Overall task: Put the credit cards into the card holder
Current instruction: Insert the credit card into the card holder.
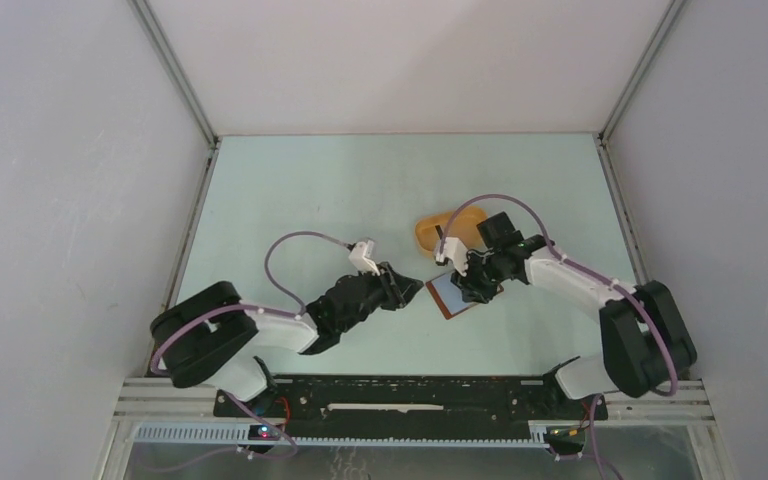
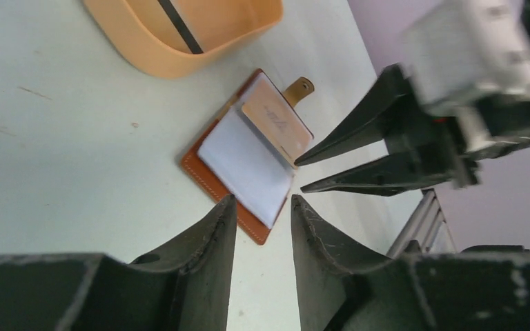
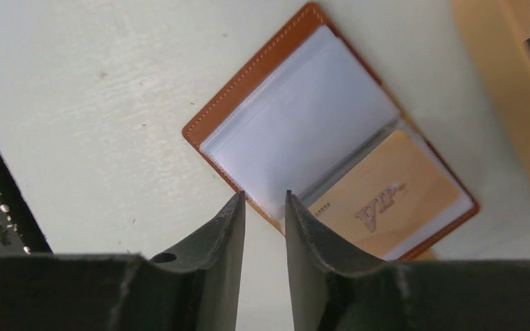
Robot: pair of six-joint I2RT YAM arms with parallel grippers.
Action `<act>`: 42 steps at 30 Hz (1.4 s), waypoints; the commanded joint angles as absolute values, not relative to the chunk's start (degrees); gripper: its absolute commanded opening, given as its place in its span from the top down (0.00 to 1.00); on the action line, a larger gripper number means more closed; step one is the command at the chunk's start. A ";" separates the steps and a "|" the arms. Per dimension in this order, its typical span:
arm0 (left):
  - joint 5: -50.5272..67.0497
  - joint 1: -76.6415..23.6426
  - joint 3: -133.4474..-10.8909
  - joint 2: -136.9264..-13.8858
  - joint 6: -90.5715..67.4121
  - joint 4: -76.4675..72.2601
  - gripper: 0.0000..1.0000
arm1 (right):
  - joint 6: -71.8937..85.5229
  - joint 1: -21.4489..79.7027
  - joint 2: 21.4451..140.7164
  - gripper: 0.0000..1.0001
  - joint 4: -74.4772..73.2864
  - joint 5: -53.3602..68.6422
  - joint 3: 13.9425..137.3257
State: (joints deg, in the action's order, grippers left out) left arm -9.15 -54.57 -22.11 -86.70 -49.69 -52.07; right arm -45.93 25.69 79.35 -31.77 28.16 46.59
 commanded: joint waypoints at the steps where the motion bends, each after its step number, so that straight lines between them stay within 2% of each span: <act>1: -14.40 -54.58 -19.67 -78.86 -41.06 -48.83 0.60 | -40.28 26.74 84.17 0.67 -28.49 19.86 50.06; 6: -19.41 -55.13 -20.29 -66.38 -29.79 -37.53 0.59 | -38.23 24.37 83.98 0.72 -29.11 18.85 51.59; 9: -23.09 -55.19 -23.21 -56.29 -20.60 -26.79 0.56 | -39.10 22.30 78.22 0.71 -30.04 21.28 51.63; 11: -24.62 -55.15 -24.95 -49.70 -15.90 -22.23 0.49 | -39.22 20.73 72.11 0.67 -29.35 20.52 51.59; 12: -24.97 -55.12 -25.19 -47.14 -14.81 -20.84 0.44 | -38.39 19.75 69.25 0.58 -28.55 19.44 51.62; 14: -25.43 -55.06 -25.16 -43.00 -13.57 -19.93 0.29 | -35.45 16.46 64.24 0.34 -27.04 19.62 51.74; 16: -25.33 -54.89 -24.85 -40.11 -14.53 -19.39 0.04 | -31.02 12.07 61.16 0.09 -27.47 25.89 51.86; 17: -24.93 -54.74 -24.53 -39.03 -15.87 -19.41 0.01 | -29.41 9.86 61.03 0.02 -28.47 29.78 51.93; 18: -23.80 -54.57 -24.13 -38.38 -17.67 -19.58 0.00 | -29.32 7.76 61.57 0.01 -30.07 34.26 52.00; 21: -16.05 -53.84 -22.59 -38.55 -23.13 -22.22 0.00 | -30.62 5.34 64.56 0.01 -34.05 38.25 52.17; 24: -10.57 -53.89 -19.77 -42.92 -32.73 -28.83 0.00 | -29.47 4.92 69.15 0.07 -34.97 36.72 52.31; 27: -6.80 -53.92 -17.07 -52.40 -43.50 -37.11 0.01 | -29.31 4.84 77.34 0.13 -38.29 32.91 54.91; 31: -4.75 -54.18 -17.11 -65.96 -53.90 -46.01 0.09 | -29.71 4.57 86.08 0.22 -42.01 30.12 57.58; 38: -3.30 -55.41 -24.64 -87.06 -66.55 -49.80 0.17 | -25.69 4.48 92.27 0.24 -40.77 26.72 59.08; 42: -2.78 -55.63 -27.51 -95.53 -71.50 -50.19 0.21 | -25.09 4.36 96.21 0.29 -41.96 26.71 60.40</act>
